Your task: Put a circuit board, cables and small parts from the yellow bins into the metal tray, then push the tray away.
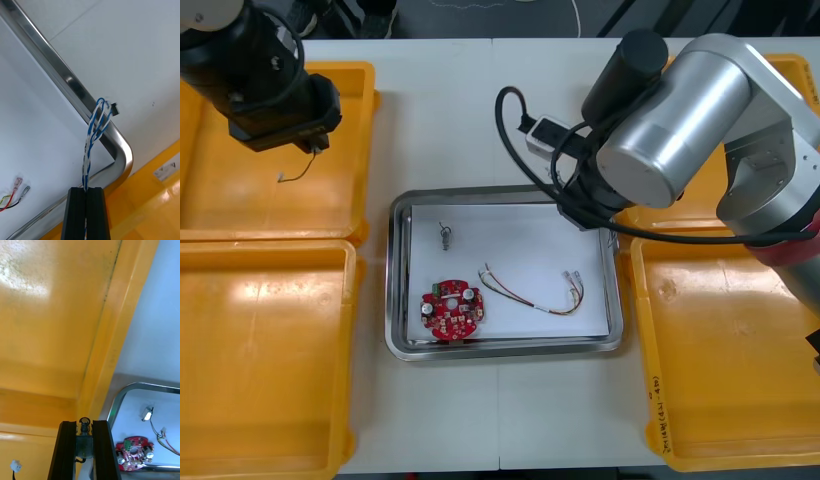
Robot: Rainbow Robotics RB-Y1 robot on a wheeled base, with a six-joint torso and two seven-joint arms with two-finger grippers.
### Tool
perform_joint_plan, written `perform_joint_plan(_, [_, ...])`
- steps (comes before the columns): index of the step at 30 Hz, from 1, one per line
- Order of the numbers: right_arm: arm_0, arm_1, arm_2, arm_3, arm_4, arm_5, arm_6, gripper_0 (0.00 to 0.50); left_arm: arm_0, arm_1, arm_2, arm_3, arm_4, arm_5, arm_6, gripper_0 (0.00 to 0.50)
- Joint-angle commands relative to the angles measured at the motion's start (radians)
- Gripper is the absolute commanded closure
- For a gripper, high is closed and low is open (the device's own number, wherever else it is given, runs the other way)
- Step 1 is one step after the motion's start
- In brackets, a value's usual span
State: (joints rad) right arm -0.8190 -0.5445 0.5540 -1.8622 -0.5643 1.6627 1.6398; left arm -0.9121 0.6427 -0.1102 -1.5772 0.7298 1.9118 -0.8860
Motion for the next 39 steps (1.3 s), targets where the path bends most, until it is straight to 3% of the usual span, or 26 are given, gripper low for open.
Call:
perform_joint_plan(1, [-0.003,0.020,0.078,-0.040,0.043,-0.058,0.097,0.500,-0.090,-0.037,-0.055,-0.032,0.019,0.008,0.139,0.500])
perform_joint_plan(7, [-0.003,0.020,0.142,-0.046,0.070,-0.089,0.227,0.500,-0.100,-0.091,-0.057,-0.032,0.000,0.008,0.142,0.500])
perform_joint_plan(16, [0.001,0.018,0.221,-0.040,0.103,-0.106,0.367,0.500,-0.102,-0.098,-0.052,-0.032,-0.012,0.008,0.133,0.500])
perform_joint_plan(23, [0.009,0.009,0.322,-0.029,0.169,-0.179,0.370,0.500,-0.102,-0.074,-0.048,-0.030,-0.007,0.008,0.130,0.500])
perform_joint_plan(39, [0.015,0.009,0.405,0.104,0.170,-0.343,0.374,0.500,-0.100,-0.049,-0.048,-0.030,0.003,0.008,0.133,0.500])
